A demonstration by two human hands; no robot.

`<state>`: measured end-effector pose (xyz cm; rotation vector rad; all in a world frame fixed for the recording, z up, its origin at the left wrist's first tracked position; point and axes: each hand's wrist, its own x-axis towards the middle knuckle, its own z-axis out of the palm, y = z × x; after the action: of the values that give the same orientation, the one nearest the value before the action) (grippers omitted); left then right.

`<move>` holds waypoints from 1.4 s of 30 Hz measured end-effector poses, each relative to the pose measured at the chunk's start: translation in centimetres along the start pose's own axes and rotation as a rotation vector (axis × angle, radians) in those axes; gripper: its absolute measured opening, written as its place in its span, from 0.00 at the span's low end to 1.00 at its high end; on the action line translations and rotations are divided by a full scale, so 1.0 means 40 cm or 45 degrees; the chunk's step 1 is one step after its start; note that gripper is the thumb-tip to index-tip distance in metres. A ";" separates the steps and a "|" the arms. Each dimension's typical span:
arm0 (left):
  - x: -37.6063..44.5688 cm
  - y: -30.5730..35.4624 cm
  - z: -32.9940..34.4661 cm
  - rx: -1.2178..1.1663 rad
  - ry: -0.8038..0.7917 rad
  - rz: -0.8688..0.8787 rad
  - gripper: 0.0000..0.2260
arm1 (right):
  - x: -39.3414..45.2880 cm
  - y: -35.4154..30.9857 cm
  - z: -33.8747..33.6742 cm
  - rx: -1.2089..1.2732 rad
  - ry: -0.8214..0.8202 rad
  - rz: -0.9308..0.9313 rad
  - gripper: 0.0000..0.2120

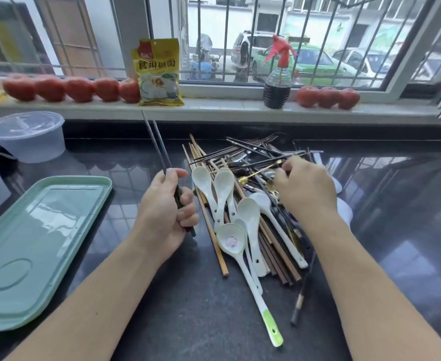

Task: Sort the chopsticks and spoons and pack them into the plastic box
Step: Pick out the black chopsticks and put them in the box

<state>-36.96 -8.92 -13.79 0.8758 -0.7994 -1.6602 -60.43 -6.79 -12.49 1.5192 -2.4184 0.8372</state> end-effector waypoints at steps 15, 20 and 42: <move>-0.013 0.006 0.018 -0.077 -0.069 -0.110 0.13 | -0.051 -0.068 -0.159 1.244 -0.744 0.122 0.11; -0.021 -0.005 0.022 -0.178 -0.192 -0.127 0.15 | -0.131 -0.142 -0.072 0.941 -0.599 -0.305 0.18; -0.014 -0.012 0.014 -0.067 -0.068 -0.070 0.08 | -0.007 0.036 -0.070 -0.248 -0.899 0.003 0.08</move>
<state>-37.59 -8.20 -13.82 0.8263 -0.7710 -1.7513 -61.96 -4.59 -10.83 1.9663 -2.8365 0.0317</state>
